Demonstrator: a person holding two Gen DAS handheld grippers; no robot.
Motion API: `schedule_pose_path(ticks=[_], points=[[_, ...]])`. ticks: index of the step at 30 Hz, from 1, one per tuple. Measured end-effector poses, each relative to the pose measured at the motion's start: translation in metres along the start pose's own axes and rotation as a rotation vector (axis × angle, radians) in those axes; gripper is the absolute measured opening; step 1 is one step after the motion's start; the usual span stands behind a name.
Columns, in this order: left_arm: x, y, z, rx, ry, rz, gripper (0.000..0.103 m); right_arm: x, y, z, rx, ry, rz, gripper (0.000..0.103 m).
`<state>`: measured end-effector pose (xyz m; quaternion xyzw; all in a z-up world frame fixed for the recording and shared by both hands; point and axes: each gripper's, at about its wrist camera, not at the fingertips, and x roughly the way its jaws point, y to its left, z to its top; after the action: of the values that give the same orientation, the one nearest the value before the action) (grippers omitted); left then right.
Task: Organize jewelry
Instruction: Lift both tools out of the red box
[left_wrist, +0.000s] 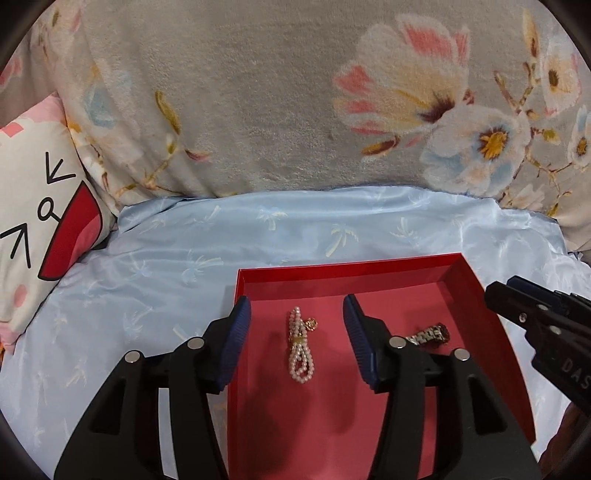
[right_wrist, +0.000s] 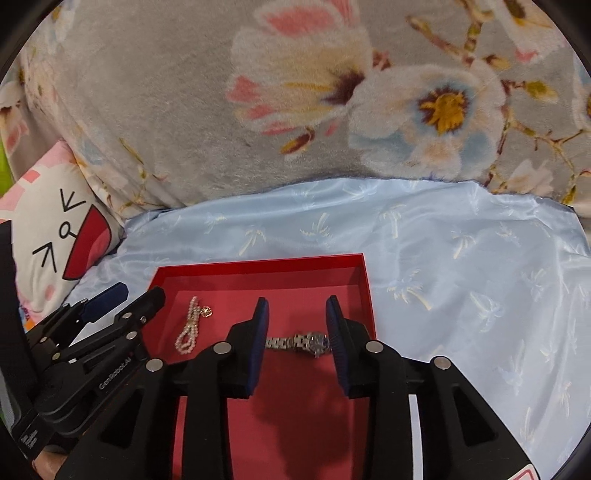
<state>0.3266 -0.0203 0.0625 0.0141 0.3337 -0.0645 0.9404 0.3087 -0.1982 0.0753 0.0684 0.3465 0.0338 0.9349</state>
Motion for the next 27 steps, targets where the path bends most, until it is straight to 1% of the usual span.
schedule_pose_path(ticks=[1, 3, 6, 8, 9, 11, 14, 16, 17, 21, 25, 27], points=[[-0.006, -0.001, -0.001, 0.0, -0.005, 0.001, 0.055, -0.009, 0.0, -0.004, 0.002, -0.009, 0.004, 0.035], [-0.022, -0.002, -0.007, 0.004, -0.021, 0.0, 0.056, -0.029, -0.001, -0.019, 0.0, -0.024, 0.008, 0.037], [-0.052, -0.009, -0.019, 0.015, -0.034, -0.007, 0.056, -0.056, -0.002, -0.047, 0.004, -0.024, 0.018, 0.038], [-0.074, -0.013, -0.03, 0.023, -0.035, -0.024, 0.06, -0.073, -0.002, -0.068, 0.002, -0.019, 0.003, 0.038], [-0.087, -0.015, -0.038, 0.023, -0.037, -0.02, 0.061, -0.082, -0.002, -0.078, -0.001, -0.02, -0.005, 0.038], [-0.106, -0.018, -0.051, 0.025, -0.043, -0.015, 0.066, -0.102, -0.002, -0.099, -0.003, -0.017, -0.017, 0.039], [-0.132, -0.024, -0.076, 0.042, -0.037, -0.007, 0.067, -0.13, -0.005, -0.133, 0.008, 0.0, -0.017, 0.041], [-0.148, -0.026, -0.097, 0.051, -0.025, -0.01, 0.068, -0.146, -0.009, -0.154, 0.021, 0.015, -0.016, 0.041], [-0.154, -0.027, -0.106, 0.05, -0.013, -0.018, 0.071, -0.155, -0.012, -0.167, 0.035, 0.025, -0.017, 0.042], [-0.175, -0.023, -0.15, 0.037, 0.032, -0.034, 0.074, -0.176, -0.026, -0.204, 0.086, 0.063, -0.016, 0.042], [-0.182, -0.012, -0.185, -0.013, 0.089, -0.074, 0.075, -0.19, -0.036, -0.235, 0.13, 0.092, -0.024, 0.042], [-0.183, -0.01, -0.2, -0.008, 0.103, -0.075, 0.075, -0.192, -0.036, -0.246, 0.131, 0.1, -0.038, 0.042]])
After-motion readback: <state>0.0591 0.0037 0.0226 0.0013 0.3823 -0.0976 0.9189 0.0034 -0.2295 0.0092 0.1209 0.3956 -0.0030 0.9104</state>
